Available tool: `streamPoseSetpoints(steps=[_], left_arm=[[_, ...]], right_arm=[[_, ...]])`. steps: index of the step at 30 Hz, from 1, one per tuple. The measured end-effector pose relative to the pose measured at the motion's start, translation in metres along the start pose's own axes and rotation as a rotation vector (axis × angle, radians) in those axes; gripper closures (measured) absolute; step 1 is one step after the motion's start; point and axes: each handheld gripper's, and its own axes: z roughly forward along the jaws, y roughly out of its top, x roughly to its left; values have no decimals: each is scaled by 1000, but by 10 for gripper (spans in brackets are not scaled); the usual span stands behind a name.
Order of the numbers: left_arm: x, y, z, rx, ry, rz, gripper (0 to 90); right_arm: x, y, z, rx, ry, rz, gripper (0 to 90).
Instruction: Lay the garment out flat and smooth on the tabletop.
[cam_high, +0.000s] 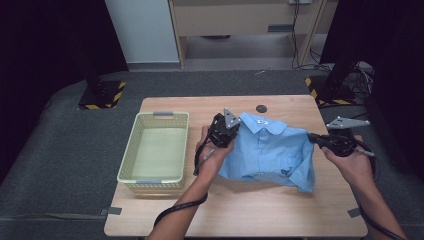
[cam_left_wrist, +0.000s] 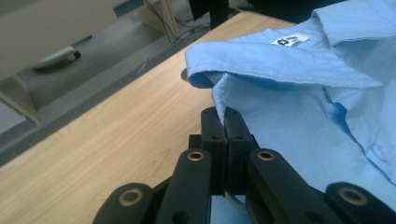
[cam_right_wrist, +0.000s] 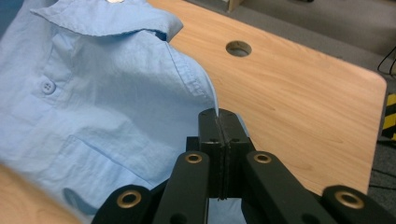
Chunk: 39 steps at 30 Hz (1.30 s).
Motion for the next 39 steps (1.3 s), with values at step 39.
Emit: streamPoseSetpoints(steps=[39], left_arm=[[37,-47,98,179,23,-63,867]], right_arm=[[-29,-22,120,135,-71,84,875]])
